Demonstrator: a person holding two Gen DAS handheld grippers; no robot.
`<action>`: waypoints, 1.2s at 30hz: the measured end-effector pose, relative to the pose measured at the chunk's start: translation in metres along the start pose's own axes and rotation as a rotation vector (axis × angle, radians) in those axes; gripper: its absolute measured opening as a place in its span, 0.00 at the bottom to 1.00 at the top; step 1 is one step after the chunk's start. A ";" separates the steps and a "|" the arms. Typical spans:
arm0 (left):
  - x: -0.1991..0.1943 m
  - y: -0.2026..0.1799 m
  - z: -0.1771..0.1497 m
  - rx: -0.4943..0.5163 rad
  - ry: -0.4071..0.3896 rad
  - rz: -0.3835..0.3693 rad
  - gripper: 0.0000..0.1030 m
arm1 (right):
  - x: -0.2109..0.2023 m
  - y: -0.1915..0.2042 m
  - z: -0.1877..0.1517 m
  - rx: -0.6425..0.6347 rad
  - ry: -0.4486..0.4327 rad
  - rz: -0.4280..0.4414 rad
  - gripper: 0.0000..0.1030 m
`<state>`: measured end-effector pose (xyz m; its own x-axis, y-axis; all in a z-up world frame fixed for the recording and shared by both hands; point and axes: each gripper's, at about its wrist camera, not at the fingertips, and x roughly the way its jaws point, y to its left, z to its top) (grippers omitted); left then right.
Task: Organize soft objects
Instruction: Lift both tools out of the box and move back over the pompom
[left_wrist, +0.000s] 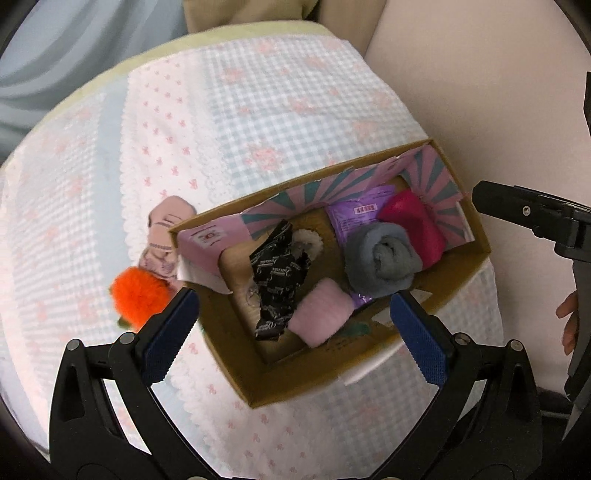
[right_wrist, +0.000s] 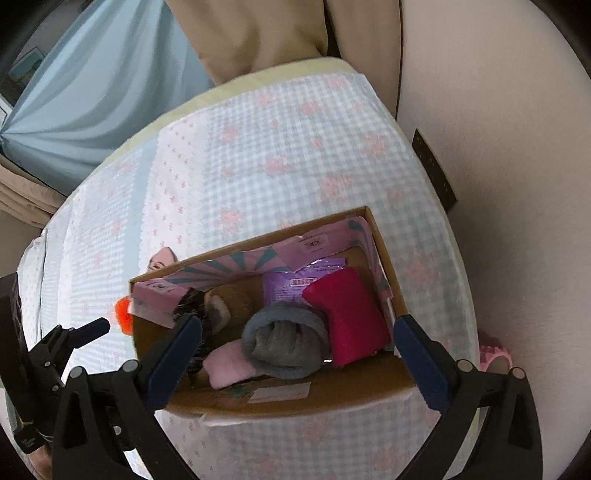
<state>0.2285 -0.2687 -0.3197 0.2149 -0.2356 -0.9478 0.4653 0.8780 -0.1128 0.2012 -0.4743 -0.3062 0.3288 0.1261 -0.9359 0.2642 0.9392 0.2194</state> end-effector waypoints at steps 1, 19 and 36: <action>-0.008 -0.001 -0.002 0.004 -0.012 0.003 1.00 | -0.005 0.002 -0.001 -0.001 -0.006 0.000 1.00; -0.171 0.028 -0.075 -0.125 -0.202 0.093 1.00 | -0.153 0.080 -0.066 -0.125 -0.156 -0.107 1.00; -0.210 0.098 -0.159 -0.288 -0.269 0.275 1.00 | -0.154 0.148 -0.100 -0.317 -0.199 -0.033 1.00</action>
<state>0.0923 -0.0671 -0.1794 0.5288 -0.0444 -0.8476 0.1117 0.9936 0.0176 0.0991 -0.3228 -0.1573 0.5032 0.0587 -0.8622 -0.0059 0.9979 0.0645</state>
